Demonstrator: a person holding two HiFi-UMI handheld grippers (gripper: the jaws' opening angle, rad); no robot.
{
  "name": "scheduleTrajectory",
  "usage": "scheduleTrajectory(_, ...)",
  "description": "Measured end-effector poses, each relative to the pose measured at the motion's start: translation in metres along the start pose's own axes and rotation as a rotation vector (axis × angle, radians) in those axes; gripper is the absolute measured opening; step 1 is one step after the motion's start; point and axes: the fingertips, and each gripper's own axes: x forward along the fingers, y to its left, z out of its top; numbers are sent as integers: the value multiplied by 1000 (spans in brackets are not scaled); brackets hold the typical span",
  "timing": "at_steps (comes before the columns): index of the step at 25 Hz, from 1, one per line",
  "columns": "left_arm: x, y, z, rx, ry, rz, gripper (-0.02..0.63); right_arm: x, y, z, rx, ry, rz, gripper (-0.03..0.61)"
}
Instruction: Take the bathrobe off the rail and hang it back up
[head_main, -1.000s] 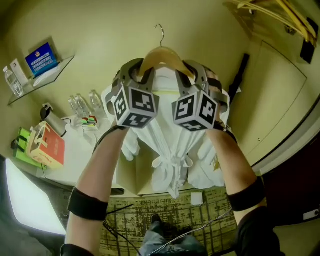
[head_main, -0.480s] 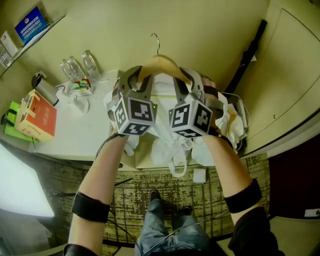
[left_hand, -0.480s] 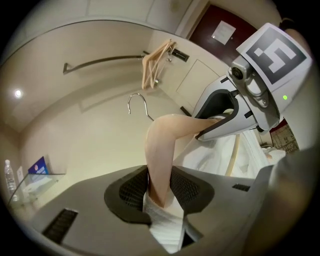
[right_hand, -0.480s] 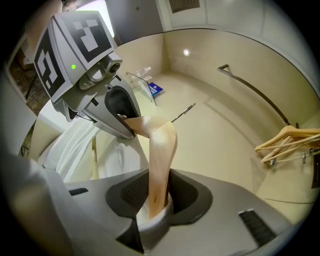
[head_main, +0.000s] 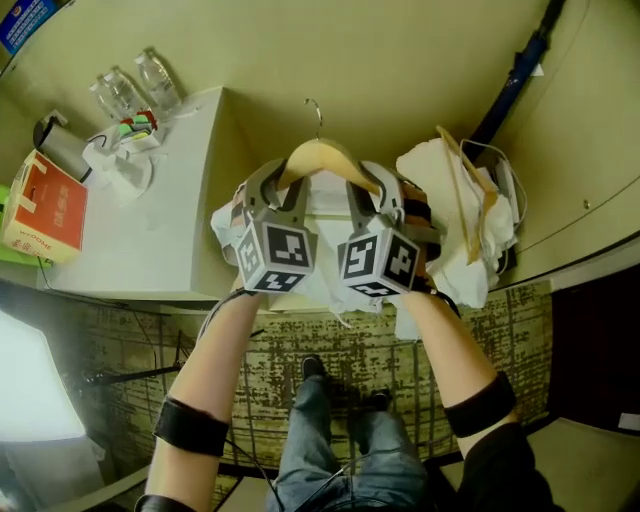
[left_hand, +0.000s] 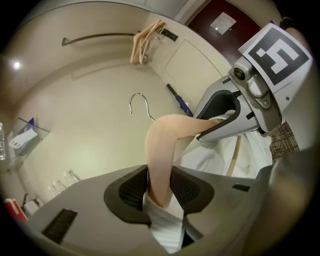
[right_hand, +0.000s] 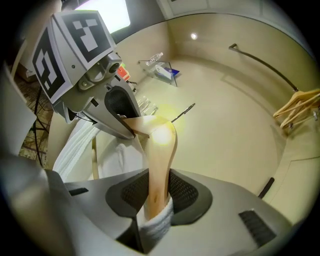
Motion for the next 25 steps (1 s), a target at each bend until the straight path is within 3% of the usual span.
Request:
scheduleTrajectory(18, 144, -211, -249, -13, 204, -279, 129, 109, 213, -262, 167, 275, 159, 124)
scheduleTrajectory(25, 199, -262, -327, -91, 277, -348, 127, 152, 261, -319, 58, 348, 193, 124)
